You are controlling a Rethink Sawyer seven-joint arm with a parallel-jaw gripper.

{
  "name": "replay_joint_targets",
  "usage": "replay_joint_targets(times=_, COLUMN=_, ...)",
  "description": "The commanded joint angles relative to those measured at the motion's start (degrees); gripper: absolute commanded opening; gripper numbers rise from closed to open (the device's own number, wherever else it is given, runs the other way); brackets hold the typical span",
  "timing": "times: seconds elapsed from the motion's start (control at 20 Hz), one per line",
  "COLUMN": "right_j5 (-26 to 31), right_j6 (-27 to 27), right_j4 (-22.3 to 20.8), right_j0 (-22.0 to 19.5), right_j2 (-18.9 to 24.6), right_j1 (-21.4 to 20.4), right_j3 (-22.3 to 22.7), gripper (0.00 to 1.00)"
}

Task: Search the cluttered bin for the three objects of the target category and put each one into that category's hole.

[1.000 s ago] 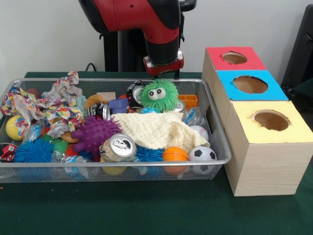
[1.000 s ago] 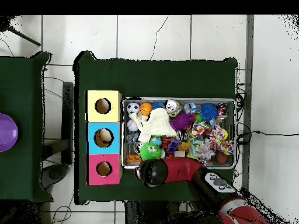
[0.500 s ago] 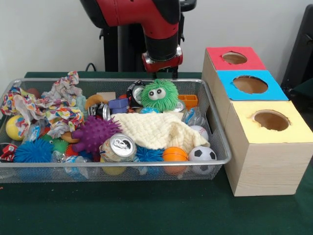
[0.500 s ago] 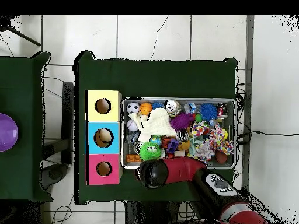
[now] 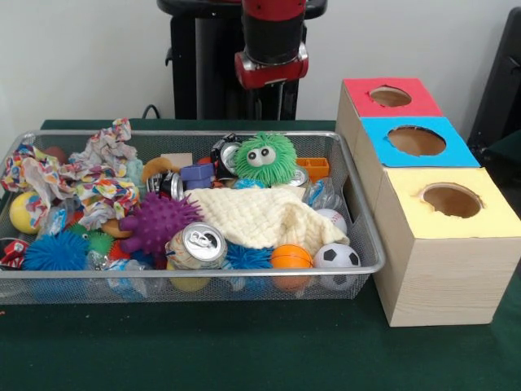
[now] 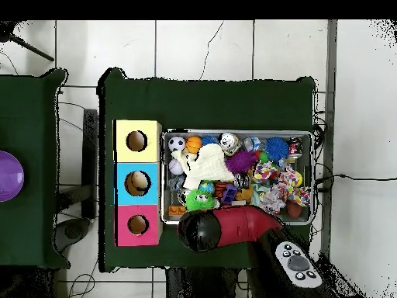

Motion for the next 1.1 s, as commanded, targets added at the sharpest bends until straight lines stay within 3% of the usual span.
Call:
replay_joint_targets(times=0.05, right_j5=7.47, right_j6=-0.14, right_j4=3.59, right_j0=1.13, right_j2=4.79, right_j1=-8.24, right_j3=-1.73, gripper=1.00)
replay_joint_targets(times=0.4, right_j5=9.45, right_j6=-1.03, right_j4=4.54, right_j0=2.56, right_j2=6.08, right_j1=-7.02, right_j3=-3.94, gripper=1.00)
replay_joint_targets(times=0.7, right_j5=8.76, right_j6=-1.66, right_j4=3.75, right_j0=4.20, right_j2=7.00, right_j1=-3.29, right_j3=-7.26, gripper=1.00)
replay_joint_targets(times=1.1, right_j5=6.41, right_j6=-3.25, right_j4=2.15, right_j0=3.47, right_j2=8.29, right_j1=1.84, right_j3=-10.54, gripper=1.00)
